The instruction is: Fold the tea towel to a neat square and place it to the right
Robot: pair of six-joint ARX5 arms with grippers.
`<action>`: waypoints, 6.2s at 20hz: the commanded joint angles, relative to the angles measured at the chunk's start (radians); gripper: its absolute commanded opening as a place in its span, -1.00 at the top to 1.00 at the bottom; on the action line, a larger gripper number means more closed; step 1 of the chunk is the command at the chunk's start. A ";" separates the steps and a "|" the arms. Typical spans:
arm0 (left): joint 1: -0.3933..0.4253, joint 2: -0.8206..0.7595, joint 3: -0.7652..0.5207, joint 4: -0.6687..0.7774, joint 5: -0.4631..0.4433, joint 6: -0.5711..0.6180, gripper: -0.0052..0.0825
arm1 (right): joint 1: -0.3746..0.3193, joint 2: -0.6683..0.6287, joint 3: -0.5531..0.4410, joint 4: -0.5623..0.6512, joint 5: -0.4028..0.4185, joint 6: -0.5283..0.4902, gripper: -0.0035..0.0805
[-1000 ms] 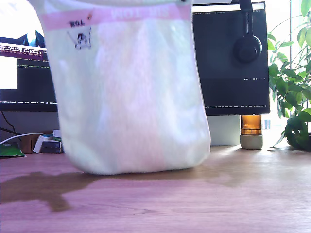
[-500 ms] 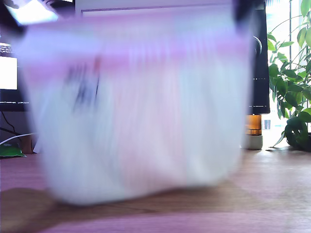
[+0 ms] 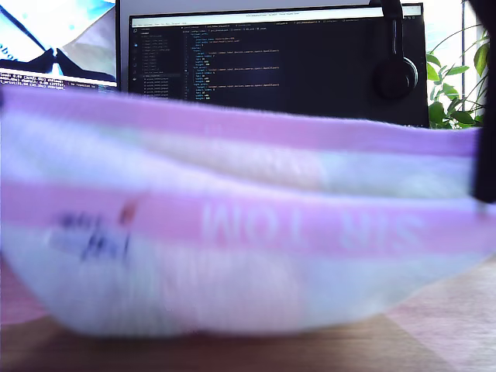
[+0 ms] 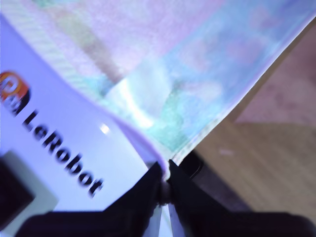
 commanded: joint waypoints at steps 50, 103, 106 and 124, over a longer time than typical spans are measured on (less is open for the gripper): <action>0.254 0.446 -0.004 0.737 -0.383 0.343 0.93 | -0.611 0.544 0.196 0.502 0.010 -0.523 0.94; 0.324 0.422 -0.125 0.931 -0.216 0.103 0.93 | -0.724 0.549 0.273 0.491 -0.141 -0.514 0.94; 0.324 0.369 -0.213 0.997 -0.159 0.069 0.93 | -0.725 0.484 0.150 0.586 -0.207 -0.513 0.94; 0.134 0.366 -0.314 0.832 -0.044 -0.007 0.93 | -0.623 0.494 -0.031 0.390 -0.645 -0.647 0.94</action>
